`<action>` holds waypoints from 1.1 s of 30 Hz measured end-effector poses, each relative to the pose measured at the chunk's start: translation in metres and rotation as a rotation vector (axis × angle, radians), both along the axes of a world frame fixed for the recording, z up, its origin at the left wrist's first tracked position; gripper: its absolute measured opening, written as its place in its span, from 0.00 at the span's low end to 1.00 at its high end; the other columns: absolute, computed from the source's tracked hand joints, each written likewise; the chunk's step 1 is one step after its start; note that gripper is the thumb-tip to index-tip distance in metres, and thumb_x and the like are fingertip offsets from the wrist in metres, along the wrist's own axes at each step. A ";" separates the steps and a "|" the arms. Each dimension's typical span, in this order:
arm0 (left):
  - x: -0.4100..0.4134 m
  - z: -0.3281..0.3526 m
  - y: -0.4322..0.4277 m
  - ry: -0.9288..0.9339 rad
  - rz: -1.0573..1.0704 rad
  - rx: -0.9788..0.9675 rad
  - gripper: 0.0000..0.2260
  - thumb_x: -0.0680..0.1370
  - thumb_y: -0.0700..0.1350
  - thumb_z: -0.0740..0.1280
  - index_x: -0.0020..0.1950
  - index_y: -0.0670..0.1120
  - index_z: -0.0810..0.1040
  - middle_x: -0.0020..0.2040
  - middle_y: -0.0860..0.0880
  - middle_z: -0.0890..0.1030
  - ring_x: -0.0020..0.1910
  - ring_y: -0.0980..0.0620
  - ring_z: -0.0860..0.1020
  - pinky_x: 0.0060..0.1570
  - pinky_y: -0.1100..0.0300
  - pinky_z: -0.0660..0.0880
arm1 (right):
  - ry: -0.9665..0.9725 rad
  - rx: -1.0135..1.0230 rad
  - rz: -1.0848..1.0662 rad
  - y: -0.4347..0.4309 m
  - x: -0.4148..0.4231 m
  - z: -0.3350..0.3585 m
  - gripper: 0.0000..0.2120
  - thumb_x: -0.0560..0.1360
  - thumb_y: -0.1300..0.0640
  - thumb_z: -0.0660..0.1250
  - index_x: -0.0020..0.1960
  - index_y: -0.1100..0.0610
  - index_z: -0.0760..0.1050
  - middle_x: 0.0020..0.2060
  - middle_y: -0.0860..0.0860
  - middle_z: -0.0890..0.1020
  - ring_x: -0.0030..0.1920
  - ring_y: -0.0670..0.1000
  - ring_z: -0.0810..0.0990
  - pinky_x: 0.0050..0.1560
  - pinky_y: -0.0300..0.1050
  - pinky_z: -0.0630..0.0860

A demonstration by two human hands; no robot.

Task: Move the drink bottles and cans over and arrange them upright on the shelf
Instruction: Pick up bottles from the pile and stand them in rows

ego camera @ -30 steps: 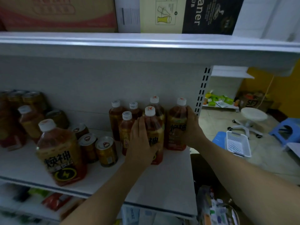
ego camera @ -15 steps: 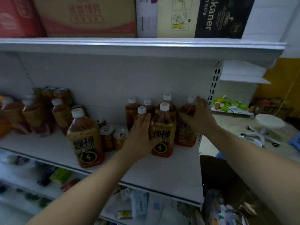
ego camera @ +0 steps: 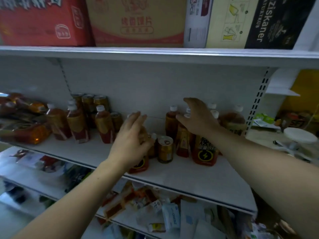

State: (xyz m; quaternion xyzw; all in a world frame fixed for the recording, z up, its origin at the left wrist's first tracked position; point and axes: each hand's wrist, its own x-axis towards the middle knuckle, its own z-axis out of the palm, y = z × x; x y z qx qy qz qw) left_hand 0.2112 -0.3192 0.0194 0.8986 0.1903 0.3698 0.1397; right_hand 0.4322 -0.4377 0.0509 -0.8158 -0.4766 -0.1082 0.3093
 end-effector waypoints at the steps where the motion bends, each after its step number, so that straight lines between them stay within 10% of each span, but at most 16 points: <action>1: -0.008 -0.002 0.013 -0.026 0.029 -0.060 0.34 0.72 0.52 0.70 0.74 0.48 0.60 0.75 0.47 0.60 0.73 0.48 0.56 0.70 0.52 0.56 | 0.018 -0.009 0.008 0.010 -0.010 -0.004 0.32 0.76 0.44 0.66 0.75 0.55 0.60 0.73 0.54 0.64 0.73 0.54 0.60 0.69 0.48 0.59; 9: -0.001 -0.047 0.077 0.211 -0.113 -0.594 0.51 0.63 0.49 0.79 0.76 0.49 0.49 0.73 0.46 0.63 0.70 0.47 0.64 0.66 0.47 0.67 | 0.358 -0.106 -0.033 0.059 -0.064 -0.055 0.31 0.76 0.42 0.65 0.75 0.51 0.61 0.72 0.51 0.67 0.70 0.54 0.66 0.64 0.43 0.65; 18: -0.004 -0.066 0.082 0.093 -0.406 -0.823 0.46 0.61 0.40 0.79 0.73 0.50 0.57 0.58 0.51 0.76 0.56 0.53 0.78 0.53 0.54 0.77 | 0.623 0.038 0.009 0.059 -0.108 -0.064 0.32 0.72 0.32 0.62 0.72 0.46 0.65 0.67 0.47 0.73 0.65 0.49 0.72 0.61 0.43 0.66; 24: 0.008 -0.076 0.044 0.113 -0.496 -0.872 0.40 0.61 0.49 0.77 0.69 0.58 0.62 0.58 0.54 0.78 0.57 0.56 0.77 0.57 0.54 0.75 | 0.620 0.084 0.080 0.013 -0.120 -0.061 0.26 0.71 0.48 0.74 0.51 0.19 0.66 0.49 0.23 0.76 0.52 0.26 0.73 0.47 0.22 0.68; 29: 0.027 -0.076 0.017 0.284 -0.629 -0.714 0.38 0.64 0.57 0.76 0.64 0.75 0.56 0.58 0.72 0.71 0.58 0.74 0.69 0.54 0.76 0.68 | 0.584 0.195 -0.055 -0.045 -0.098 -0.074 0.25 0.70 0.49 0.74 0.55 0.24 0.67 0.52 0.30 0.77 0.54 0.29 0.74 0.47 0.24 0.68; 33: 0.049 -0.086 0.019 0.252 -0.393 -0.202 0.30 0.73 0.54 0.69 0.73 0.52 0.63 0.73 0.48 0.66 0.73 0.49 0.61 0.72 0.55 0.57 | 0.557 0.293 -0.165 -0.093 -0.074 -0.076 0.24 0.70 0.49 0.74 0.55 0.24 0.68 0.52 0.33 0.79 0.55 0.37 0.77 0.53 0.38 0.72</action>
